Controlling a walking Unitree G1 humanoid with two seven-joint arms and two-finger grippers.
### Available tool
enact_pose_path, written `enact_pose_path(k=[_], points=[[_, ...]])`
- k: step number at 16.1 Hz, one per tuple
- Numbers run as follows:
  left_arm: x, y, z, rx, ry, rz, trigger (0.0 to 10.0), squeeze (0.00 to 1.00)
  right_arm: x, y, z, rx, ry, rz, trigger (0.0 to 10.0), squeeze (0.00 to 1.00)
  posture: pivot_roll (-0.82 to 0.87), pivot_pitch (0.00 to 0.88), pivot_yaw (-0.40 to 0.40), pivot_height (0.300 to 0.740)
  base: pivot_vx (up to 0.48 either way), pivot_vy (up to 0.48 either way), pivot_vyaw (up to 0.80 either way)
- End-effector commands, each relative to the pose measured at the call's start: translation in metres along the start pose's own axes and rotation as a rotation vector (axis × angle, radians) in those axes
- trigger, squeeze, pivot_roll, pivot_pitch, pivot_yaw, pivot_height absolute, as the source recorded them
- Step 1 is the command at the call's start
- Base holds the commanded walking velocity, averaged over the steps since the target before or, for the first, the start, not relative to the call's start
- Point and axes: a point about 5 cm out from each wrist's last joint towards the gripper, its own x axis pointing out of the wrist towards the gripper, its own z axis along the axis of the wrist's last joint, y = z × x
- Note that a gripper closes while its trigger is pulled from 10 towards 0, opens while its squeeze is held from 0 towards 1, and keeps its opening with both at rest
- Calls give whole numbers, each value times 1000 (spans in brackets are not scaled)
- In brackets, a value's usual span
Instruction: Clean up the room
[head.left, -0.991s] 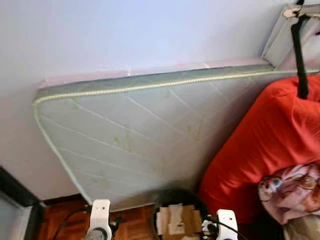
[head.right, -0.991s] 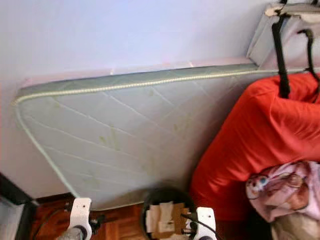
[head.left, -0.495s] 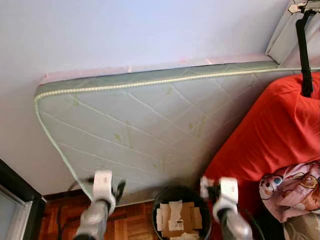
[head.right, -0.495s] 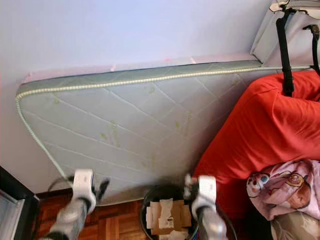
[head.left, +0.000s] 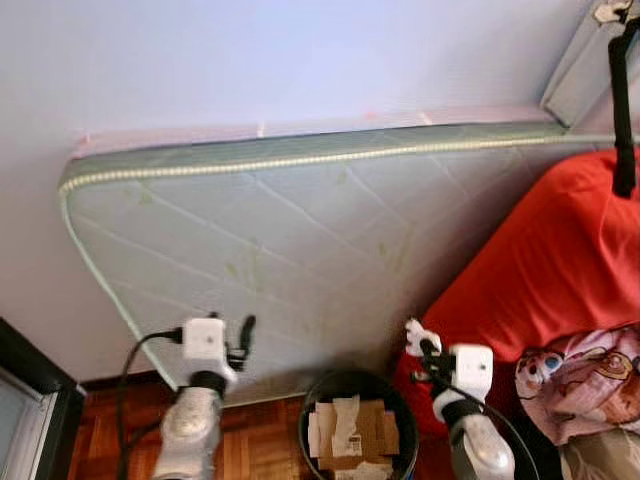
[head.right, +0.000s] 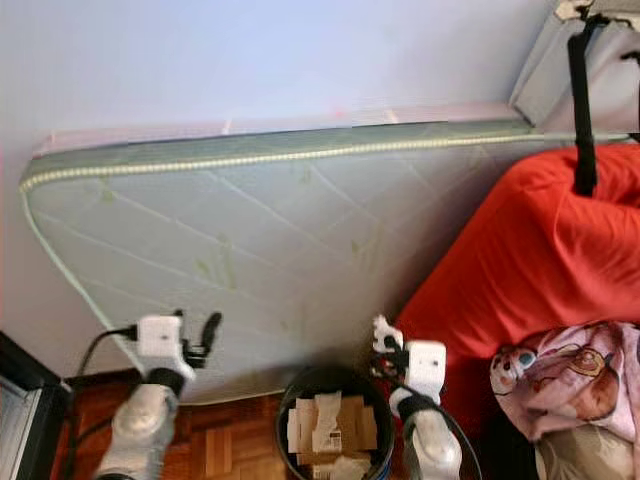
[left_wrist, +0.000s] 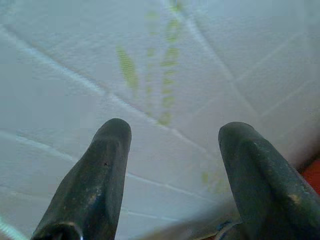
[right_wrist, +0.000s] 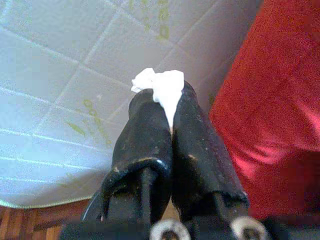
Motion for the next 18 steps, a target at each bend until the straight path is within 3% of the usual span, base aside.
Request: enact_pose_path(k=[1,6,8,13,15,18], points=[[2,-3,7,39,-31,-27,10000,0,0,0,4,-9,-26,-2,10000,0,12,25,-72,740,0,0,0],[3,14,20,85,-42,3,10000,0,1,4,7,-8,-43,2,10000,0,6,0,-74,740,0,0,0],[5,29,23,41,-37,68,10000,0,4,5,8,-18,-26,15,10000,0,15,0,-77,740,0,0,0],[11,15,32,31,-56,30,10000,0,5,7,9,0,-31,1,10000,0,18,18,-74,716,0,0,0],[13,19,36,38,-67,36,10000,0,4,7,8,1,-24,-3,10000,0,20,24,-72,716,0,0,0],[13,37,37,66,-53,81,10000,0,8,7,11,4,-26,-8,10000,0,19,41,-72,716,0,0,0]])
